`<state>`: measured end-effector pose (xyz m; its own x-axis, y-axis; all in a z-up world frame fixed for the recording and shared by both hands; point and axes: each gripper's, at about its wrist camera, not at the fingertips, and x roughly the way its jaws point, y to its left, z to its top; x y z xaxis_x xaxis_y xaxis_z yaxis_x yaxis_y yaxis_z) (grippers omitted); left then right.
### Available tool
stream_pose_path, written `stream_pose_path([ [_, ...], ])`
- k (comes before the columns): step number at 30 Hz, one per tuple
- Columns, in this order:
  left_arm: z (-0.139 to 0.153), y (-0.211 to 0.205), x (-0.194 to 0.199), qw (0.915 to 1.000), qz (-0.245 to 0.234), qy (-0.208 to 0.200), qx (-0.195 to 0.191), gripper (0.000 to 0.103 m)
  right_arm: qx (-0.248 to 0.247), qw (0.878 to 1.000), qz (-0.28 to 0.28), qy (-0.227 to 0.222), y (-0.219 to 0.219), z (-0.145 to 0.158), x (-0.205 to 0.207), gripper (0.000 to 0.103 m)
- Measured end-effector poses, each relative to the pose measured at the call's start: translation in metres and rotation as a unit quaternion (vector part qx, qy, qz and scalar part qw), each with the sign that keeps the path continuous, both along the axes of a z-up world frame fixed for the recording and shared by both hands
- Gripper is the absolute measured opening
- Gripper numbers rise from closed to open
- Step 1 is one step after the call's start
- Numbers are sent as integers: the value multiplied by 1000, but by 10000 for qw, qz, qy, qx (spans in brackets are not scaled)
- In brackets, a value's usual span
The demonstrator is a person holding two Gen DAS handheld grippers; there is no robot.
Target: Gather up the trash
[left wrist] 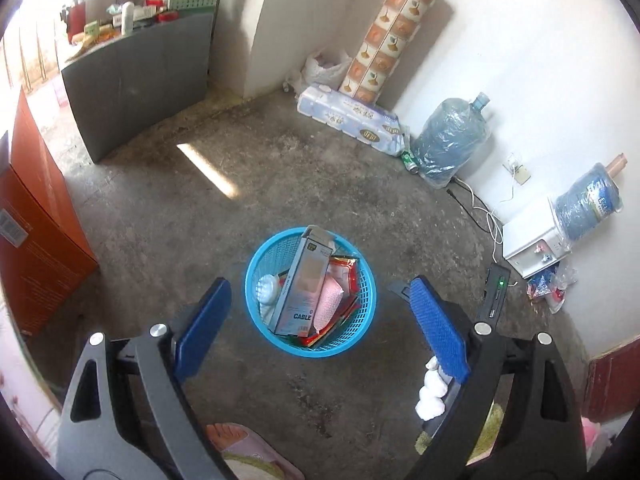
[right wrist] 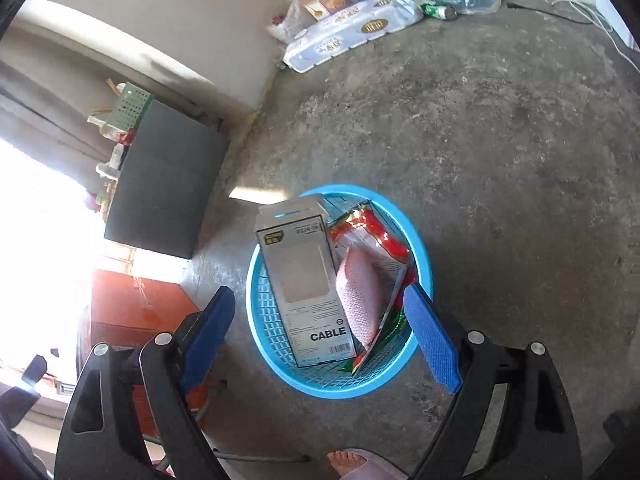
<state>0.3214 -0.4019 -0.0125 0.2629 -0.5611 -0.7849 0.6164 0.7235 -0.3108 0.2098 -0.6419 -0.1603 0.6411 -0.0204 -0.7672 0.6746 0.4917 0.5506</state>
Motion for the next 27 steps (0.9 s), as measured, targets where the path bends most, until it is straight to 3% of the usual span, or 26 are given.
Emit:
stream_pose_path([
  [3,44,57,-34,9983,136,-542,-143,87,-712,9963,345,-333,37,61,-21,84],
  [6,74,120,-74,9949,439,-890,-179,88,-1610,9810,771,-754,90,131,-49,86],
  [8,82,160,-98,9927,796,-890,-147,91,-2368,9600,1068,-1045,132,176,-67,95],
  [10,86,197,-121,9876,1264,-927,-18,93,-3062,9329,1383,-1298,177,211,-82,97],
  [13,88,248,-155,9736,1971,-1147,130,93,-3565,9008,1946,-1535,234,246,-94,97],
  [17,84,295,-200,9451,2900,-1461,373,95,-3455,8811,2645,-1850,292,269,-101,97],
  [20,71,323,-222,9293,3434,-1298,418,95,-3508,8662,3102,-1742,334,269,-101,97],
  [24,45,352,-239,9091,4026,-806,699,95,-3386,8581,3732,-984,373,253,-91,97],
  [27,27,365,-252,9030,4169,-486,913,95,-3363,8495,4058,-253,391,238,-87,97],
])
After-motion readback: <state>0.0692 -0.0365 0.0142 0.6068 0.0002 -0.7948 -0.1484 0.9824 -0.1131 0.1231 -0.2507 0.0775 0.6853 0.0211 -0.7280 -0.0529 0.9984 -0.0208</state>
